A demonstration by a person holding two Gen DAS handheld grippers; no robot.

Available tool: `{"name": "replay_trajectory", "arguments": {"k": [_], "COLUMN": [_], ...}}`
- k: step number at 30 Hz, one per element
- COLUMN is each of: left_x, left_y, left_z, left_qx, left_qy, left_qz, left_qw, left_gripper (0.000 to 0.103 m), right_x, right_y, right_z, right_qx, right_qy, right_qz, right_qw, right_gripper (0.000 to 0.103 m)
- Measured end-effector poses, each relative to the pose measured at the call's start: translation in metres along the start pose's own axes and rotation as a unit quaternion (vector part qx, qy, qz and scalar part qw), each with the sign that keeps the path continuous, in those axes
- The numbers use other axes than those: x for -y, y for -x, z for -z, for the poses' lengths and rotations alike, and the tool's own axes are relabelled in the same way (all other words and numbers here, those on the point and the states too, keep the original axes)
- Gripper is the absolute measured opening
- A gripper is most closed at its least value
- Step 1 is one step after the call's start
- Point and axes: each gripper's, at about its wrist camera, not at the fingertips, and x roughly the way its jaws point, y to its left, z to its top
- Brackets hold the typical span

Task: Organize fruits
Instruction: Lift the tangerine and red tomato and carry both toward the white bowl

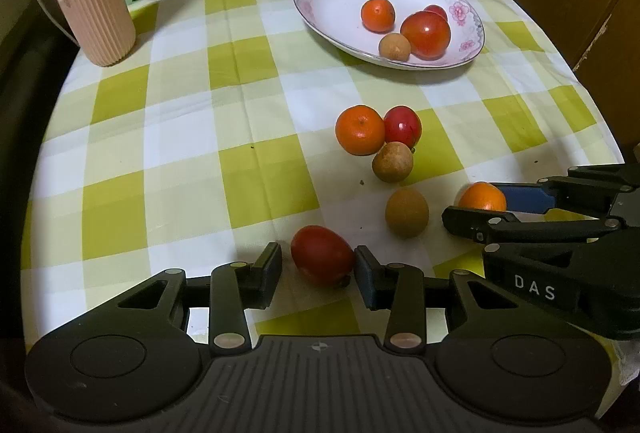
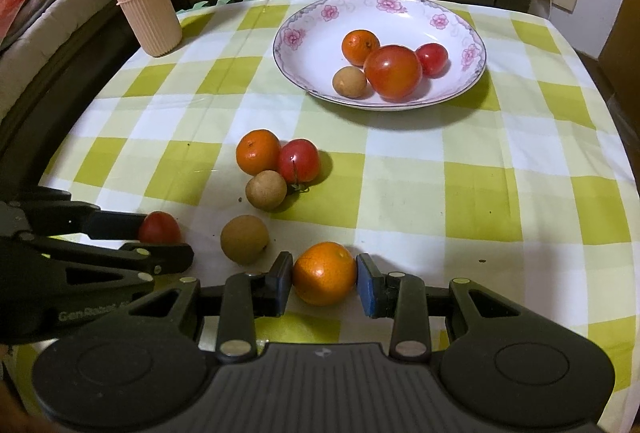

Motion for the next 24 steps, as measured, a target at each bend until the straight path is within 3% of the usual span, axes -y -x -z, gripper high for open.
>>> {"name": "replay_trajectory", "arguments": {"k": [4,24], "left_x": [0.000,-0.003], "left_y": [0.000,0.014], "left_z": [0.000,-0.014], "left_qx": [-0.001,0.021], "left_qy": [-0.001,0.022], "left_qz": [0.001,0.030], "left_qw": [1.0000,0.9991], "left_gripper": [0.041,0.041], "right_x": [-0.002,0.002], "right_y": [0.000,0.013], "right_z": [-0.001,-0.008], "right_qx": [0.000,0.018], "right_qy": [0.005,-0.007], "right_qz": [0.002,-0.010], "right_qw": [1.000,1.000], "right_gripper": [0.033,0.033]}}
